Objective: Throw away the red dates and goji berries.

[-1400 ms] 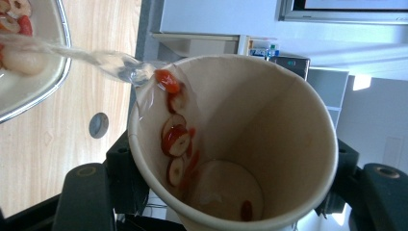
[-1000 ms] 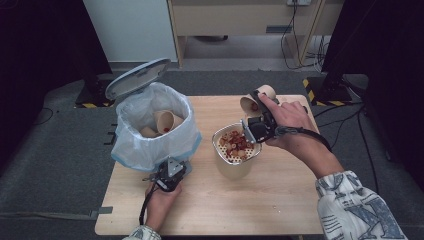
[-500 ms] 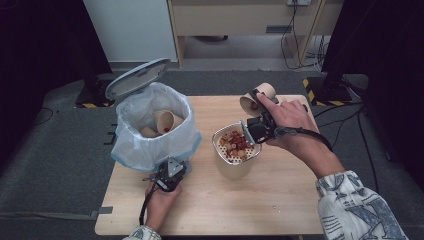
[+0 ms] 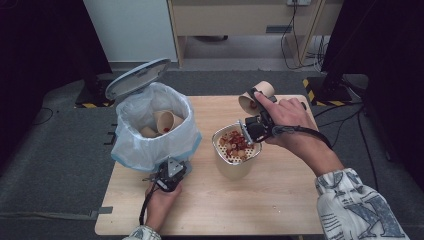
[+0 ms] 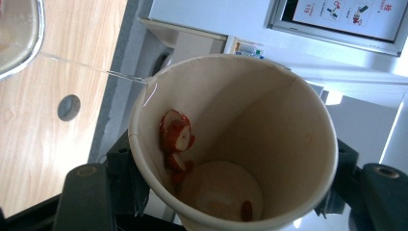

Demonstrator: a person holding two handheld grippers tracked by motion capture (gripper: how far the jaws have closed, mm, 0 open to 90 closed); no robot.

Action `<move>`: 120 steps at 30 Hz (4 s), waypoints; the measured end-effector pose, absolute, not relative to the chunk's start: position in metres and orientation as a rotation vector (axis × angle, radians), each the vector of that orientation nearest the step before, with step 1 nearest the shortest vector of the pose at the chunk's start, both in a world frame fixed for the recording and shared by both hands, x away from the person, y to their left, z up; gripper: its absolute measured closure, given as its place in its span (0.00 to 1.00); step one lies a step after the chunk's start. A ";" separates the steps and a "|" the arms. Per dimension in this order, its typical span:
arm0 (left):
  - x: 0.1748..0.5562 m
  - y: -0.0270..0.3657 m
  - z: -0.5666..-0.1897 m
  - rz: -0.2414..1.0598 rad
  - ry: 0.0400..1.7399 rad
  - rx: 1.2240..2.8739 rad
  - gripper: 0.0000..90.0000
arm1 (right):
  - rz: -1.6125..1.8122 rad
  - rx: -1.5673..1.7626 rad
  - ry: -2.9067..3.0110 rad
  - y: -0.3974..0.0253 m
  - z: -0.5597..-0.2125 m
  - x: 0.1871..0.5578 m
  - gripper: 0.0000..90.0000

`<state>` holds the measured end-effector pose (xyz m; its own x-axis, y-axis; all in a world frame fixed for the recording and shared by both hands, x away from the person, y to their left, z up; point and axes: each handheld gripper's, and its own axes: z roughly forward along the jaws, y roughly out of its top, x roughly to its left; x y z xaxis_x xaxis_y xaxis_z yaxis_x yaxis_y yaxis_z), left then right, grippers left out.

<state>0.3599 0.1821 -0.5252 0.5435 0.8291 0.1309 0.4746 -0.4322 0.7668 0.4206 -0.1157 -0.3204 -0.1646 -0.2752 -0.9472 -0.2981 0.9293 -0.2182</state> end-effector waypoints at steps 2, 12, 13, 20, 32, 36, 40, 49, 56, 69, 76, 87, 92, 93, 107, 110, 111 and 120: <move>0.360 0.182 -0.525 0.661 1.047 2.090 0.99 | 0.020 -0.445 1.750 -0.115 -0.319 0.421 0.34; 0.360 0.182 -0.525 0.660 1.047 2.090 0.99 | -0.090 -0.525 1.706 -0.111 -0.318 0.422 0.35; 0.360 0.182 -0.525 0.659 1.047 2.090 0.99 | -0.108 -0.537 1.705 -0.110 -0.319 0.422 0.35; 0.360 0.182 -0.525 0.659 1.047 2.089 0.99 | -0.124 -0.552 1.702 -0.111 -0.321 0.423 0.35; 0.360 0.182 -0.525 0.656 1.049 2.088 0.98 | -0.140 -0.577 1.709 -0.107 -0.330 0.421 0.35; 0.360 0.182 -0.525 0.657 1.048 2.089 0.98 | -0.149 -0.619 1.727 -0.102 -0.341 0.420 0.35; 0.360 0.182 -0.525 0.656 1.049 2.088 0.98 | -0.119 -0.560 1.713 -0.107 -0.328 0.422 0.35; 0.360 0.182 -0.525 0.656 1.048 2.088 0.98 | -0.137 -0.589 1.753 -0.106 -0.348 0.424 0.35; 0.360 0.182 -0.525 0.658 1.047 2.090 0.98 | -0.220 -0.688 1.735 -0.102 -0.359 0.420 0.35; 0.360 0.182 -0.525 0.659 1.046 2.091 0.98 | -0.181 -0.639 1.739 -0.103 -0.354 0.421 0.35; 0.360 0.182 -0.525 0.658 1.047 2.090 0.98 | -0.207 -0.627 1.710 -0.107 -0.343 0.424 0.35; 0.360 0.182 -0.525 0.657 1.048 2.089 0.98 | -0.315 -0.737 1.703 -0.099 -0.370 0.420 0.35; 0.360 0.182 -0.525 0.658 1.047 2.089 0.98 | -0.317 -0.738 1.707 -0.100 -0.370 0.420 0.35; 0.360 0.182 -0.525 0.658 1.047 2.089 0.98 | -0.320 -0.749 1.703 -0.100 -0.371 0.421 0.35; 0.360 0.182 -0.525 0.658 1.047 2.090 0.98 | -0.127 -0.572 1.802 -0.107 -0.369 0.427 0.35; 0.360 0.182 -0.525 0.658 1.047 2.087 0.98 | -0.095 -0.540 1.816 -0.109 -0.367 0.428 0.35; 0.360 0.182 -0.525 0.658 1.047 2.088 0.98 | -0.076 -0.520 1.824 -0.110 -0.366 0.429 0.34; 0.360 0.182 -0.525 0.657 1.047 2.088 0.98 | 0.045 -0.403 1.885 -0.113 -0.361 0.432 0.34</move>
<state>0.3599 0.1822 -0.5254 0.5448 0.8290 0.1261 0.4739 -0.4284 0.7693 0.4324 -0.1134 -0.3611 -0.2910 -0.2536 -0.9225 -0.2974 0.9404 -0.1647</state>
